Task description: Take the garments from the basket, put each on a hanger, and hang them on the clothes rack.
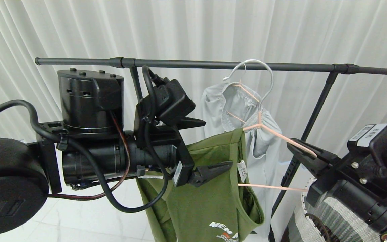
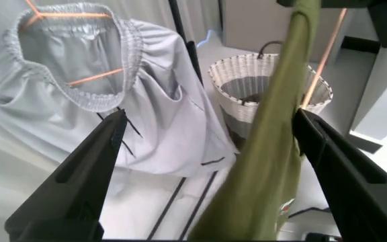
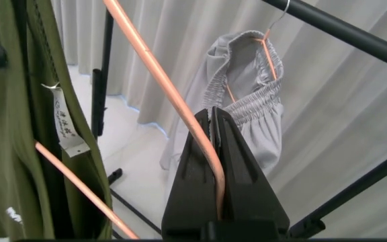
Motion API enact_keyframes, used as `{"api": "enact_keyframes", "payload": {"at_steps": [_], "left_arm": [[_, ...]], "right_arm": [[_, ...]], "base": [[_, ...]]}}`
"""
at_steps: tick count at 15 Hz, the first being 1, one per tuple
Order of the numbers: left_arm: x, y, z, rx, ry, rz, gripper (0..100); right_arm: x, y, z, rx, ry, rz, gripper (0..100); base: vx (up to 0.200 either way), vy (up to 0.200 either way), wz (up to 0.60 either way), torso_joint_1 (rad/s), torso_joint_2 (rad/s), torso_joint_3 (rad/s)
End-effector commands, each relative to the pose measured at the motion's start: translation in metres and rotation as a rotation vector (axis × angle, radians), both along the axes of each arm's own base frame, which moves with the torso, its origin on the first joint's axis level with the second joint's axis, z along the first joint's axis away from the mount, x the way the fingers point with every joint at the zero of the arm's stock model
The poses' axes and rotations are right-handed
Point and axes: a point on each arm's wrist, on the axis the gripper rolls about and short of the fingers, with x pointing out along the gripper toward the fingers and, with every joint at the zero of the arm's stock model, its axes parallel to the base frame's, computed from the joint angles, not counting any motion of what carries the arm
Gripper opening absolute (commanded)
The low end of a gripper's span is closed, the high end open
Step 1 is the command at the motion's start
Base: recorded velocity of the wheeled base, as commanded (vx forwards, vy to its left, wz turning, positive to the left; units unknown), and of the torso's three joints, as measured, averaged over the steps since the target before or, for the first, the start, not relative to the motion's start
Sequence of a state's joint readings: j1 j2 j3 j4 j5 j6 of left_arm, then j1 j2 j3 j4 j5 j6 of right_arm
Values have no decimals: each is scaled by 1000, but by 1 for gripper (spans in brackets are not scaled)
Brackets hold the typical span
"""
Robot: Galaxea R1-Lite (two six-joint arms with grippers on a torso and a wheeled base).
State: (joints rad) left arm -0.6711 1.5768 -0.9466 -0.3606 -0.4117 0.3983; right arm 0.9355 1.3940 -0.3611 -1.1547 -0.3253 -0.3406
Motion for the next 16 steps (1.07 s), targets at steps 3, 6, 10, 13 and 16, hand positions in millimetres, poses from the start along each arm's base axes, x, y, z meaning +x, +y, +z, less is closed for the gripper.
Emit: {"api": "enact_keyframes", "payload": {"at_steps": [3, 6, 10, 13, 16], "left_arm": [[2, -2, -6, 20, 0, -13, 0], [2, -1, -8, 25, 4, -12, 0], [2, -1, -7, 25, 0, -9, 0], [3, -1, -6, 9, -22, -3, 0], [5, 6, -14, 74, -138, 20, 0]], "right_arm": [[0, 1, 0, 3, -4, 3, 0], [1, 1, 0, 0, -5, -2, 0], [1, 1, 0, -15, -13, -5, 0], [1, 0, -1, -19, -14, -10, 100], [16, -19, 6, -15, -46, -122, 100]], "base": [[0, 0, 0, 0, 0, 0], [0, 0, 0, 0, 0, 0], [0, 0, 0, 0, 0, 0], [0, 0, 0, 0, 0, 0], [0, 0, 0, 0, 0, 0]]}}
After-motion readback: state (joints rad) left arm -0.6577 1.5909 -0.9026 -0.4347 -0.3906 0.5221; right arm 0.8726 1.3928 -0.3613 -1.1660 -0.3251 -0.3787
